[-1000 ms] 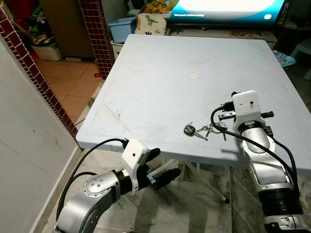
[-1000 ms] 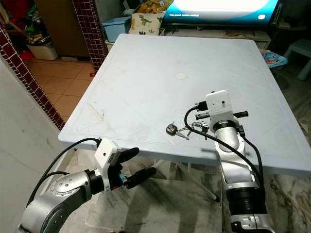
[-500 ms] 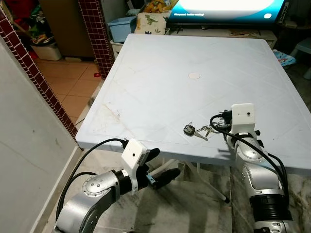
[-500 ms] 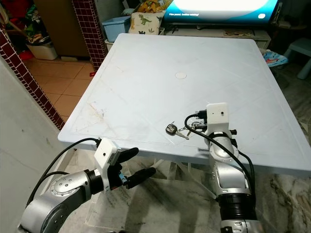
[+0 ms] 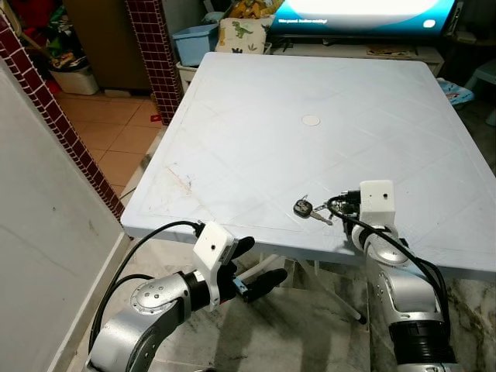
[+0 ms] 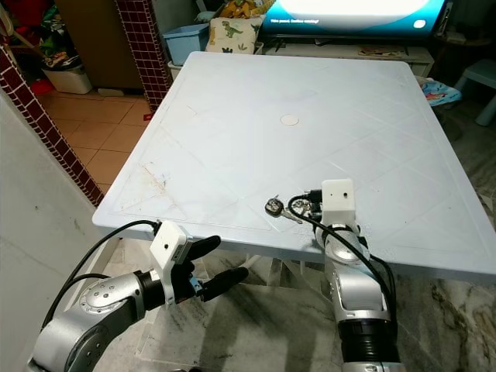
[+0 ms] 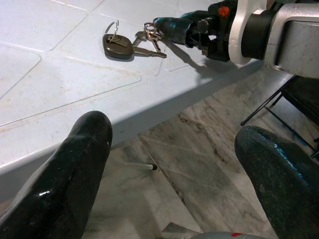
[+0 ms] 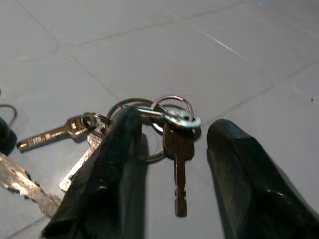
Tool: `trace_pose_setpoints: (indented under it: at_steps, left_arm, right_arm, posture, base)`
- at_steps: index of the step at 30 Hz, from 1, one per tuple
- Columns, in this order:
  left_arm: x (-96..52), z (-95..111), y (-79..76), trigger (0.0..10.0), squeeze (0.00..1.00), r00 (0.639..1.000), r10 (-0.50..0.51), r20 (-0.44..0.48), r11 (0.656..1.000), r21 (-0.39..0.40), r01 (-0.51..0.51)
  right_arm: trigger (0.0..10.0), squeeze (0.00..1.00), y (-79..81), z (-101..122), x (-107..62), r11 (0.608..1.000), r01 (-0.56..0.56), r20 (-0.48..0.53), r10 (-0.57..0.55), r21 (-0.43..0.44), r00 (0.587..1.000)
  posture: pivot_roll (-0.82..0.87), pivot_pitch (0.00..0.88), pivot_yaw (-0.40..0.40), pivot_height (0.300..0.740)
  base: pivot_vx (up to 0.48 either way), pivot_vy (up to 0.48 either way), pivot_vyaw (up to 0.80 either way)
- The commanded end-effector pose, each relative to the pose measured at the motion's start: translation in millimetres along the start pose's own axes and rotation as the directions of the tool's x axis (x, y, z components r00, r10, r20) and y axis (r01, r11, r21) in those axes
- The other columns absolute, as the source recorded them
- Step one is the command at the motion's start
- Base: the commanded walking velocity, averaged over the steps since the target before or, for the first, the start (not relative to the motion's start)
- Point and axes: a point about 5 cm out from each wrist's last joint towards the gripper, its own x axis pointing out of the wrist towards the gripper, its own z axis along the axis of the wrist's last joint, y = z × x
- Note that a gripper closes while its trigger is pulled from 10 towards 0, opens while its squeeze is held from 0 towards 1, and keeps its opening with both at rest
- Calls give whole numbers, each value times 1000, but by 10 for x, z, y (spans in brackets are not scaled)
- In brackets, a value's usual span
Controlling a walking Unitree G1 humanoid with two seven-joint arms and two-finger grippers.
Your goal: Hang keys on a hook
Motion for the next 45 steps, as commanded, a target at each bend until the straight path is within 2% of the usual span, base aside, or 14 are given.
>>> trace_pose_setpoints:
  at_steps: [1, 6, 7, 8, 9, 14, 22, 23, 25, 26, 27, 32, 45]
  left_arm:
    - [2, -3, 11, 10000, 0, 1000, 5, -8, 1000, 7, -5]
    - [3, -4, 9, 10000, 0, 1000, 4, -9, 1000, 5, -4]
    - [4, -5, 8, 10000, 0, 1000, 4, -9, 1000, 5, -4]
    - [4, -5, 7, 10000, 0, 1000, 4, -9, 1000, 5, -4]
    - [4, -5, 7, 10000, 0, 1000, 4, -9, 1000, 5, -4]
    - [6, -5, 12, 10000, 0, 1000, 10, -9, 1000, 4, -10]
    - [5, -14, 18, 10000, 0, 1000, 11, -14, 1000, 5, -11]
    - [4, -16, 18, 10000, 0, 1000, 11, -14, 1000, 5, -11]
    - [4, -17, 15, 10000, 0, 1000, 11, -15, 1000, 4, -11]
    - [4, -18, 14, 10000, 0, 1000, 11, -16, 1000, 4, -11]
    - [4, -19, 14, 10000, 0, 1000, 10, -16, 1000, 4, -10]
    - [3, -20, 16, 10000, 0, 1000, 9, -19, 1000, 5, -8]
    - [0, -13, 17, 10000, 0, 1000, 15, -16, 1000, 3, -15]
  right_arm:
    - [10000, 1000, -5, 20, -18, 1000, 12, -1, -12, 23, 1000]
    - [10000, 976, 14, 8, -35, 1000, 6, -13, -6, 22, 1000]
    - [10000, 682, 24, -7, -34, 999, -1, -21, 2, 32, 1000]
    - [10000, 682, 29, -17, -33, 999, -5, -27, 6, 40, 1000]
    - [10000, 0, 35, -23, -30, 998, -11, -29, 12, 55, 1000]
    - [10000, 0, 1, -3, 24, 997, -18, -13, 19, 75, 1000]
    - [10000, 0, -69, -72, 60, 991, 20, -74, -10, 132, 997]
    - [9176, 0, -68, -99, 55, 989, 18, -87, -6, 146, 996]
    - [1647, 0, -69, -139, 43, 988, 18, -102, -3, 153, 995]
    - [1647, 0, -65, -146, 41, 988, 15, -106, 1, 155, 994]
    - [0, 0, -57, -158, 38, 986, 13, -113, 6, 165, 994]
    - [0, 0, -21, -205, 38, 982, 0, -144, 28, 189, 989]
    - [0, 0, 44, -196, 21, 984, -28, -140, 53, 176, 989]
  posture:
    - [-23, 109, 43, 740]
    - [-23, 109, 43, 740]
    - [-23, 109, 43, 740]
    - [-23, 109, 43, 740]
    - [-23, 109, 43, 740]
    - [-16, 108, 41, 740]
    - [-13, 106, 40, 740]
    - [-13, 106, 40, 740]
    - [-13, 106, 40, 740]
    - [-13, 106, 40, 740]
    - [-13, 105, 42, 740]
    - [-13, 105, 42, 740]
    - [-11, 106, 40, 740]
  base:
    - [0, 0, 0]
    - [0, 0, 0]
    - [0, 0, 0]
    - [0, 0, 0]
    - [0, 0, 0]
    - [0, 0, 0]
    - [0, 0, 0]
    - [0, 0, 0]
    - [0, 0, 0]
    - [0, 0, 0]
    - [0, 0, 0]
    - [0, 0, 0]
    - [0, 0, 0]
